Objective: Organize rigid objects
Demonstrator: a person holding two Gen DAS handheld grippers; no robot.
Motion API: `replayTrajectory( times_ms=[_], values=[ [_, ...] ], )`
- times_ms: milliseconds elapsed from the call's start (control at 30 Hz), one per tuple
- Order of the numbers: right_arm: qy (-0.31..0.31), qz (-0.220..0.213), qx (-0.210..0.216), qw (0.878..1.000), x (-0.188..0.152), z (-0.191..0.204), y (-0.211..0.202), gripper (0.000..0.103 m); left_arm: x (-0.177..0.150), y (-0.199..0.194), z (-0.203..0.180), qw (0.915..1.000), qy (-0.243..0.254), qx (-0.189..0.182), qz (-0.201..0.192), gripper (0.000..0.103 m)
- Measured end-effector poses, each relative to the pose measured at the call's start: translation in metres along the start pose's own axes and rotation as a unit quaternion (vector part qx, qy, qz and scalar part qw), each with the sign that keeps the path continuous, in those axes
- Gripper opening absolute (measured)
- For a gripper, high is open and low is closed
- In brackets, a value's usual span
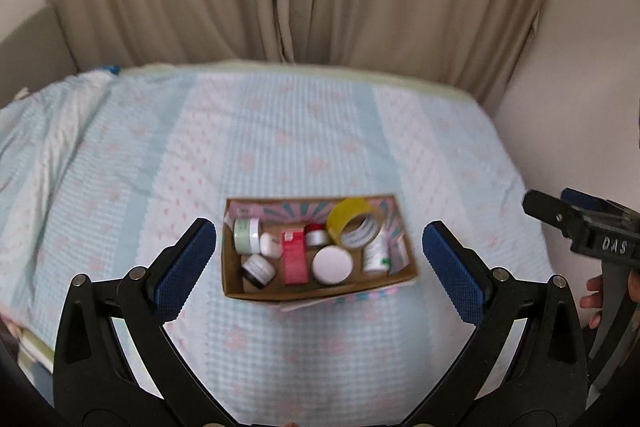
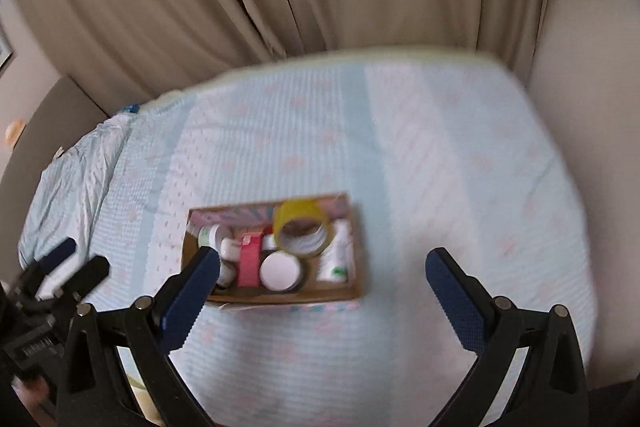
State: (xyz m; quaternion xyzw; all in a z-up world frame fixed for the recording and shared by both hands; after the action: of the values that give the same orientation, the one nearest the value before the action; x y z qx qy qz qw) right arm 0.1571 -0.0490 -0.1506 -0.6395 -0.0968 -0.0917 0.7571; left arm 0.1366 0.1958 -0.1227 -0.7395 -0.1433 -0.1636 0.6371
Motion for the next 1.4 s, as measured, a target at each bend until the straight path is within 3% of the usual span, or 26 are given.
replayTrajectory(
  times_ms=[267,500,767,1400],
  values=[
    [-0.025,-0.117,-0.048,0.992,-0.026,-0.029,-0.116,0.103,-0.009,-0.096,-0.058,0.9937,0.015,0.019,-0.109,0.103],
    [-0.019,-0.185,-0.062,0.981,-0.053,-0.041,-0.17,0.103,-0.029,-0.14,-0.095,0.9831,0.039,0.035,-0.176,0.103],
    [-0.021,-0.226,-0.076,0.971,-0.068,-0.051,-0.198,0.103,-0.041,-0.154,-0.116,0.9787,0.048,0.037,-0.196,0.103],
    [-0.014,-0.235,-0.075,0.969,-0.074,-0.063,-0.21,0.102,-0.048,-0.157,-0.131,0.9777,0.051,0.038,-0.2,0.103]
  ],
)
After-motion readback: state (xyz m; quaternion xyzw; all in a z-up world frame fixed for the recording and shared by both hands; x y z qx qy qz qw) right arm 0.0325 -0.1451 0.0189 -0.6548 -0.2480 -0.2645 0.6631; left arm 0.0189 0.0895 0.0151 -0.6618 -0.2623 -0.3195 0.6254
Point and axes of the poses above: each gripper's, at about its wrist camera, not at the fingertips, and y roughly the way its jaws point, z to its left, x to its top, the point moved 1 cm from there along y, roughly the way its jaws point, and after that the axes turned 15 degrees about z, right-handed, at the moved point
